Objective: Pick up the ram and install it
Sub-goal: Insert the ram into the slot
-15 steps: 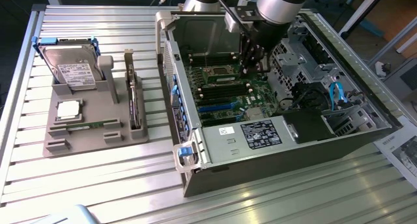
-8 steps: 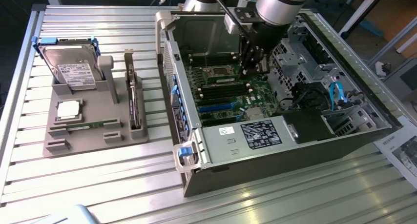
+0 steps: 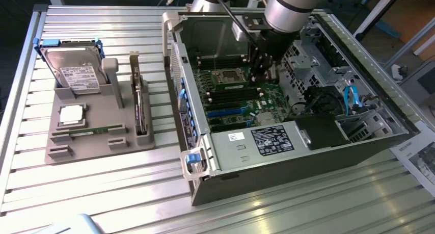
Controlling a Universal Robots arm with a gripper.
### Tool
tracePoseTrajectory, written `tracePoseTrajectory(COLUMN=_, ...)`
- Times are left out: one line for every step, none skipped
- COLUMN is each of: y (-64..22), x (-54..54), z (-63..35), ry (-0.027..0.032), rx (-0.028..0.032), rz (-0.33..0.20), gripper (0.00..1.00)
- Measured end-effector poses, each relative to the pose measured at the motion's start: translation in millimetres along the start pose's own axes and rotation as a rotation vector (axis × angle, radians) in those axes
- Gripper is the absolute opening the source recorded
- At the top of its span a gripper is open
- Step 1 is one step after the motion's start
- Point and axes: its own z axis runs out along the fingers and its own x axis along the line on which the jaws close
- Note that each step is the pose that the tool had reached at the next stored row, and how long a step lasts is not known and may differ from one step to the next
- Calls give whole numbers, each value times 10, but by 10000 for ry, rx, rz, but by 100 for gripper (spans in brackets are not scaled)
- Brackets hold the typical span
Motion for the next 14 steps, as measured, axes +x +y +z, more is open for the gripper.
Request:
tracePoseTrajectory(y=0, x=1, z=16, ry=0, rx=2, rz=0, gripper=12)
tracePoseTrajectory(y=0, x=1, z=26, ry=0, rx=2, rz=0, gripper=12)
tracePoseTrajectory(y=1, x=2, z=37, ry=0, rx=3, rz=0, gripper=12)
tracePoseTrajectory(y=0, x=3, z=49, ry=0, rx=4, rz=0, gripper=12)
tracePoseTrajectory(y=0, x=4, z=60, ry=0, rx=4, rz=0, gripper=12)
tracePoseTrajectory(y=0, x=4, z=75, ry=0, rx=5, rz=0, gripper=12)
tracePoseTrajectory(y=0, x=5, z=87, ry=1, rx=5, rz=0, gripper=12)
tracePoseTrajectory(y=1, x=6, z=92, ry=2, rx=5, rz=0, gripper=12)
tracePoseTrajectory(y=1, x=6, z=92, ry=2, rx=5, rz=0, gripper=12)
tracePoseTrajectory(y=1, x=6, z=92, ry=2, rx=5, rz=0, gripper=12)
tracePoseTrajectory(y=1, x=6, z=93, ry=2, rx=5, rz=0, gripper=12)
tracePoseTrajectory(y=-1, x=6, z=93, ry=2, rx=5, rz=1, gripper=12)
tracePoseTrajectory(y=-7, x=5, z=93, ry=1, rx=5, rz=0, gripper=12)
tracePoseTrajectory(y=-11, x=5, z=94, ry=1, rx=5, rz=0, gripper=12)
